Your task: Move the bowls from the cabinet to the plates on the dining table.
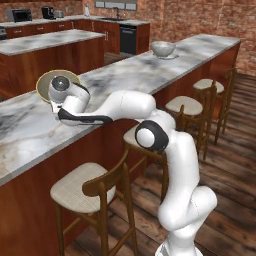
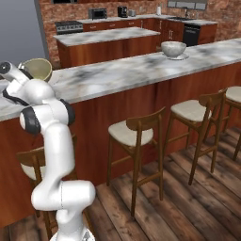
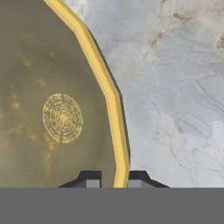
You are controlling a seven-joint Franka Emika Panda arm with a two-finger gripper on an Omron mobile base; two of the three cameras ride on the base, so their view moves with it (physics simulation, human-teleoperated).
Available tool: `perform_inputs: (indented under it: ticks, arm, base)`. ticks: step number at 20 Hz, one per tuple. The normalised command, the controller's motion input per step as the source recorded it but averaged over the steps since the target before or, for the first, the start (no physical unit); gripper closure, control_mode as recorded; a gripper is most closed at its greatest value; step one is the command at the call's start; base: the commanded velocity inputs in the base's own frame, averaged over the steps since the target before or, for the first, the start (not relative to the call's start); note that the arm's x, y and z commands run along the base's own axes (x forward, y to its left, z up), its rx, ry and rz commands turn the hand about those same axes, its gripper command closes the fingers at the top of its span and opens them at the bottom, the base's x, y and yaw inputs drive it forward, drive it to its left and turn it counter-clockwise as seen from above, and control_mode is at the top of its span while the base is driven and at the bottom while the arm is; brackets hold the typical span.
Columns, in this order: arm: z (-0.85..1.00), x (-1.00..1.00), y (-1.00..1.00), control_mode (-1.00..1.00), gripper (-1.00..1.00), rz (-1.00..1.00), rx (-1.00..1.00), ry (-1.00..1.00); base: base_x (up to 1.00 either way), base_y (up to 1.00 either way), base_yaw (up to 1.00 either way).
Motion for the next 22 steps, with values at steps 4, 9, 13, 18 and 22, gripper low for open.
perform_inputs:
  ticks: [4,9,13,18,22]
  arm:
    - [0.02,0.71,-0.14,-1.00,1.00,0.15,-0.03,0.00]
    - [0.08,0.81,-0.16,-1.00,-1.00,0.14,-0.01,0.02]
    - [0.13,0.69,-0.15,-1.00,-1.00,0.10,-0.04,0.02]
    - [0.36,0.28,-0.29,-1.00,-1.00,0.08,-0.07,0.00]
    - [0.75,0.01,-0.30,-1.00,-1.00,0.12,-0.13,0.00]
  base:
    - [0.00,0.00,0.00]
    - [0.00,0.00,0.00]
    - [0.00,0.00,0.00]
    - [0.00,0.00,0.00]
    - [0.00,0.00,0.00]
